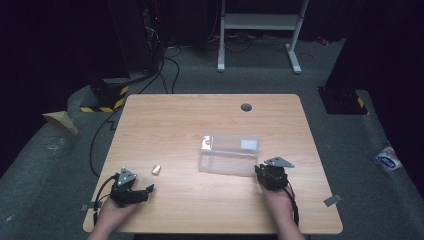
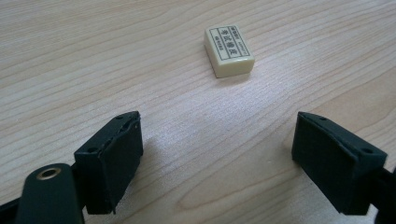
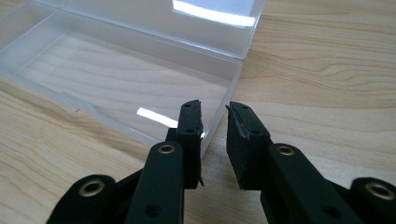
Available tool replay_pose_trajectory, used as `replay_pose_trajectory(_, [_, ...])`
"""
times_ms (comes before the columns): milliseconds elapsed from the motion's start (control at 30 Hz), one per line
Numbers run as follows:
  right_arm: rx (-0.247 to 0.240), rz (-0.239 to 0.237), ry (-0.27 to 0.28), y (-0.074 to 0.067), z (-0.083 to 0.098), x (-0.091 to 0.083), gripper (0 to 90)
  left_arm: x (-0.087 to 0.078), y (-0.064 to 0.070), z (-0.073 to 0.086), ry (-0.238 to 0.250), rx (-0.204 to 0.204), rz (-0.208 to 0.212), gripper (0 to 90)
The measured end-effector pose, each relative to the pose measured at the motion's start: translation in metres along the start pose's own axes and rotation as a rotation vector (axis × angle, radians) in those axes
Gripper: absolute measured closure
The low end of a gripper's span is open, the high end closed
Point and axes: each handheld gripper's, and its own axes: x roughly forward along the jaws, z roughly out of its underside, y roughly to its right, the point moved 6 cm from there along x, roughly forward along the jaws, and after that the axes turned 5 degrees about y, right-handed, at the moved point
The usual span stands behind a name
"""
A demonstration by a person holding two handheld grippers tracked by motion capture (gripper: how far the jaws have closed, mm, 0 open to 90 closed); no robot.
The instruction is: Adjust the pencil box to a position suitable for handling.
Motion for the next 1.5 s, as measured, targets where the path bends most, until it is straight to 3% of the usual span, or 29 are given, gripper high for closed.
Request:
replay_pose_trajectory(567, [0.005,0.021,0.001,0.012,0.002,-0.002,77.2,0.000,0.000,0.000,0.002,-0.004,-0.003,17.4])
replay_pose_trajectory(933, [-0.032,-0.006,-0.013,-0.002,0.004,0.001,78.7,0.000,0.000,0.000,0.000,-0.004,-0.004,17.6])
replay_pose_trajectory(1333, [-0.088,-0.040,-0.020,-0.030,0.005,0.002,77.0,0.000,0.000,0.000,0.000,-0.003,-0.004,17.6])
replay_pose_trajectory(1500, [-0.095,-0.046,-0.021,-0.036,0.006,0.001,76.3,0.000,0.000,0.000,0.001,-0.003,-0.003,17.6])
